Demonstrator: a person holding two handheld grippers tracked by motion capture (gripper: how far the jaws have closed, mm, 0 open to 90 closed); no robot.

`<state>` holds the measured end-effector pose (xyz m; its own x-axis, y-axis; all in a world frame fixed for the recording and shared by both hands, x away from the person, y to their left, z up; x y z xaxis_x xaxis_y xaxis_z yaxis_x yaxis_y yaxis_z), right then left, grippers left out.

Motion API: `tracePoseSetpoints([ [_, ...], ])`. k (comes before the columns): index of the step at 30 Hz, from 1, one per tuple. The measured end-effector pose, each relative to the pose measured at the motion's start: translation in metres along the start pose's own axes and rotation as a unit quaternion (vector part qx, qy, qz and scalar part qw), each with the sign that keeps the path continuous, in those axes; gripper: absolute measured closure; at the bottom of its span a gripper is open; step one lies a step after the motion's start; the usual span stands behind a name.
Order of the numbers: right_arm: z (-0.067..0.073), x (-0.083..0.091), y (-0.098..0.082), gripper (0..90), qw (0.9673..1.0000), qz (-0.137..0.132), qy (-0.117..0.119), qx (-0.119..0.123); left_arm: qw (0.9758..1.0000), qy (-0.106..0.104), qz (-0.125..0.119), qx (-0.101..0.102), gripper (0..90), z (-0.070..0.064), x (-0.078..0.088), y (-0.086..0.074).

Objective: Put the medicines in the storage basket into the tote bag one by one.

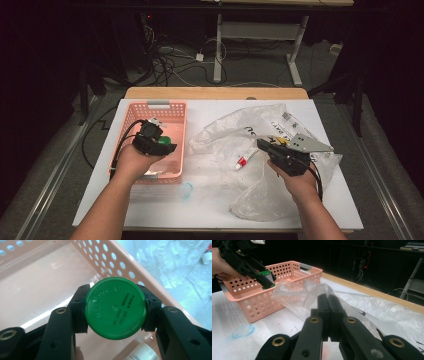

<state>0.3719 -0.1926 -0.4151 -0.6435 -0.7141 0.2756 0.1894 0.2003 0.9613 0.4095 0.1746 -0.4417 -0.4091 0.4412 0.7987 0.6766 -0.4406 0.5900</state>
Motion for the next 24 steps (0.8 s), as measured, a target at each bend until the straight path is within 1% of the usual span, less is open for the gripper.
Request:
tracePoseSetpoints([
  [5, 0.000, 0.000, 0.000, 90.0, 1.0000, 0.000, 0.000, 0.000, 0.9996, 0.003, -0.028, 0.003, 49.6, -0.007, 0.010, -0.008],
  [7, 0.001, 0.000, 0.000, 90.0, 1.0000, 0.001, 0.000, 0.000, 0.9991, -0.001, -0.041, 0.004, 49.6, -0.010, 0.015, -0.011],
  [9, 0.001, 0.000, 0.000, 90.0, 1.0000, 0.000, 0.001, 0.002, 0.9989, -0.004, -0.047, 0.003, 49.5, -0.013, 0.017, -0.015],
  [12, 0.002, 0.000, 0.001, 90.0, 1.0000, -0.001, 0.001, 0.003, 0.9980, 0.005, -0.063, -0.001, 49.6, -0.017, 0.022, -0.020],
  [16, 0.003, 0.000, 0.001, 90.0, 1.0000, 0.000, 0.001, 0.002, 0.9956, 0.008, -0.093, 0.004, 49.6, -0.021, 0.028, -0.028],
  [18, 0.003, -0.001, 0.000, 90.0, 1.0000, 0.002, 0.002, 0.005, 0.9947, 0.008, -0.102, 0.007, 49.6, -0.022, 0.030, -0.033],
  [20, 0.003, -0.001, 0.000, 90.0, 1.0000, 0.003, 0.001, 0.006, 0.9931, 0.004, -0.117, 0.014, 49.5, -0.023, 0.030, -0.038],
  [21, 0.003, -0.001, 0.000, 90.0, 1.0000, 0.002, 0.001, 0.006, 0.9928, 0.004, -0.119, 0.014, 49.6, -0.024, 0.030, -0.040],
  [23, 0.004, -0.001, 0.000, 90.0, 1.0000, 0.003, 0.002, 0.007, 0.9921, 0.017, -0.123, 0.011, 49.6, -0.026, 0.029, -0.045],
  [24, 0.004, -0.001, 0.000, 90.0, 1.0000, 0.004, 0.002, 0.005, 0.9917, 0.018, -0.127, 0.010, 49.5, -0.027, 0.029, -0.047],
])
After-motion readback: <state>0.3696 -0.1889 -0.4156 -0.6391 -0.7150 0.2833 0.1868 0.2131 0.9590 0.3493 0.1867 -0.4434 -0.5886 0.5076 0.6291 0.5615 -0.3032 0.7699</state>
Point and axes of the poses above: each handheld gripper's, and its own axes: x roughly backward along the jaws, y roughly out of its top, z roughly to its left, the point moved 4 cm from there along -x, roughly forward along the jaws, and after that the axes turned 2 degrees about -z, right-handed, at the moved point
